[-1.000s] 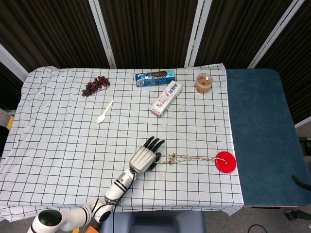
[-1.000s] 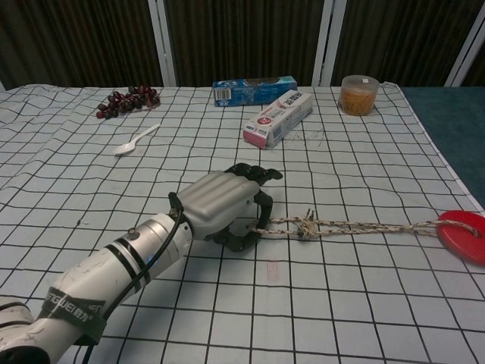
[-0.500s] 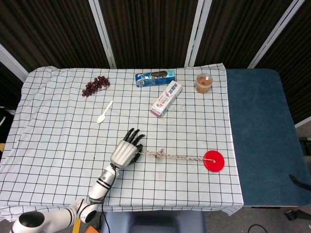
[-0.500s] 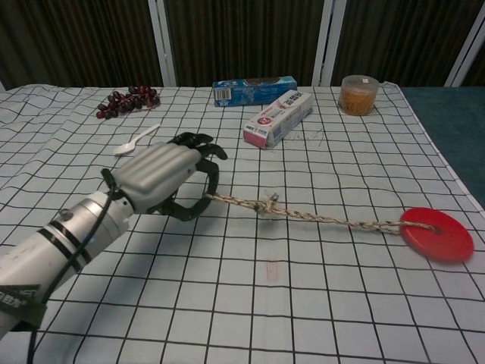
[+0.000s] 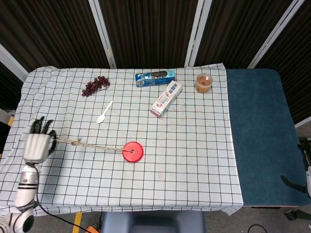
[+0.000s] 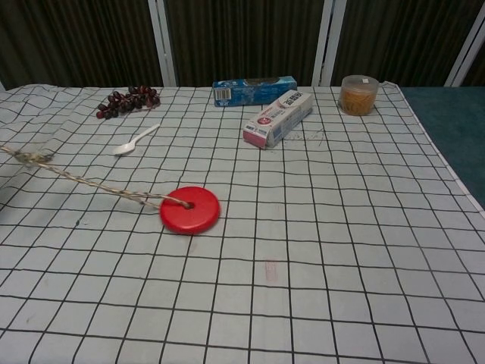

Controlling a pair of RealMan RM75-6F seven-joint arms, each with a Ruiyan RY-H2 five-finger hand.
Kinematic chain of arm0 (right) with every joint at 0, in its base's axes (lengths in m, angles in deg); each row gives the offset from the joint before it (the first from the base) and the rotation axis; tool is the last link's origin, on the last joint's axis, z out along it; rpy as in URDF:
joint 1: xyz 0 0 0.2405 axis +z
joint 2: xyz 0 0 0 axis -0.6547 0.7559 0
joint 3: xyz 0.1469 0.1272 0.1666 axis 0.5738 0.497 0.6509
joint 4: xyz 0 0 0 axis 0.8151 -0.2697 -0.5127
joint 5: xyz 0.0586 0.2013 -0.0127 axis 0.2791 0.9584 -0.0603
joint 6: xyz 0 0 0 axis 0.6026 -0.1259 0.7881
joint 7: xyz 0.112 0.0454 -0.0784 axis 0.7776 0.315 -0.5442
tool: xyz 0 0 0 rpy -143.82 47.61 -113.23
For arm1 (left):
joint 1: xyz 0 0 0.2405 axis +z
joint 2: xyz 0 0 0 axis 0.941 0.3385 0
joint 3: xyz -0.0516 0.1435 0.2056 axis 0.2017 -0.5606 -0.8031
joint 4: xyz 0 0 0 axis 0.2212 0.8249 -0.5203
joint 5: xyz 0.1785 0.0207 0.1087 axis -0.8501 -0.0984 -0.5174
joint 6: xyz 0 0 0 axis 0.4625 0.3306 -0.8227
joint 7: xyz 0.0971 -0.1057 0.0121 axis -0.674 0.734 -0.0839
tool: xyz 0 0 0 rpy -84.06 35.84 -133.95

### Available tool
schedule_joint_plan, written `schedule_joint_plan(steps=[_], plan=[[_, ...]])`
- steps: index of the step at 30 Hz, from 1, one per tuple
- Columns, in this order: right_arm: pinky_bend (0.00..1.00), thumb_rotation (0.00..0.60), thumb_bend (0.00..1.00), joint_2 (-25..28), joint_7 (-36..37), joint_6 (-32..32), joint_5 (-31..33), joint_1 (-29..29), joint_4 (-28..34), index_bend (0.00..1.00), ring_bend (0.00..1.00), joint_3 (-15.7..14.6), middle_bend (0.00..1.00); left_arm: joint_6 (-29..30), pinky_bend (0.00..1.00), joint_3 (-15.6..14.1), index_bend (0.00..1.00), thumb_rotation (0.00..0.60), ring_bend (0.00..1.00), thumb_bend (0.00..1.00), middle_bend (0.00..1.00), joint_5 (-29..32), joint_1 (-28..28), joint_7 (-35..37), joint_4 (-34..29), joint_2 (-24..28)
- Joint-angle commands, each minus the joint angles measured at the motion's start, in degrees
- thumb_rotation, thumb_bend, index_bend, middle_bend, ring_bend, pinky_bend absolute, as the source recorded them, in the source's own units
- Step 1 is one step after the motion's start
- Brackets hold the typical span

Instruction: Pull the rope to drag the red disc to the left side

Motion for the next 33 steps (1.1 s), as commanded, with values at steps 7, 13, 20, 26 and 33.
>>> schedule_joint_plan(steps=[7, 13, 20, 26, 33], plan=[[0.00, 0.600, 0.27, -1.0, -0.2, -0.9, -1.5, 0.0, 0.0, 0.00, 0.00, -0.6, 0.00, -0.1, 0.14, 7.0, 0.86, 0.600, 0.00, 0.77, 0.18, 10.6, 4.7, 1.1, 3.3, 6.9], [0.00, 0.600, 0.27, -1.3, -0.1, -0.4, -1.4, 0.3, -0.2, 0.00, 0.00, -0.8, 0.00, 3.4, 0.16, 7.1, 0.86, 0.600, 0.02, 0.78, 0.21, 8.8, 4.9, 0.0, 3.6, 5.1], [0.00, 0.600, 0.27, -1.4, -0.2, -0.2, -0.7, 0.1, -0.3, 0.00, 0.00, -0.7, 0.00, 8.2, 0.16, 5.3, 0.86, 0.600, 0.03, 0.77, 0.22, -0.8, 2.4, 3.3, -5.3, 3.7], [0.00, 0.600, 0.27, -1.3, -0.8, 0.4, -0.3, 0.4, 0.3, 0.00, 0.00, -0.6, 0.00, 4.9, 0.15, 6.5, 0.86, 0.600, 0.05, 0.77, 0.24, -1.9, -1.9, 1.5, -9.1, 0.2], [0.00, 0.600, 0.27, -1.2, -1.4, 1.0, 0.5, 0.6, 0.8, 0.00, 0.00, -0.4, 0.00, -17.8, 0.01, 0.7, 0.17, 0.600, 0.00, 0.46, 0.03, 3.9, -6.6, -4.6, -15.5, 5.9]])
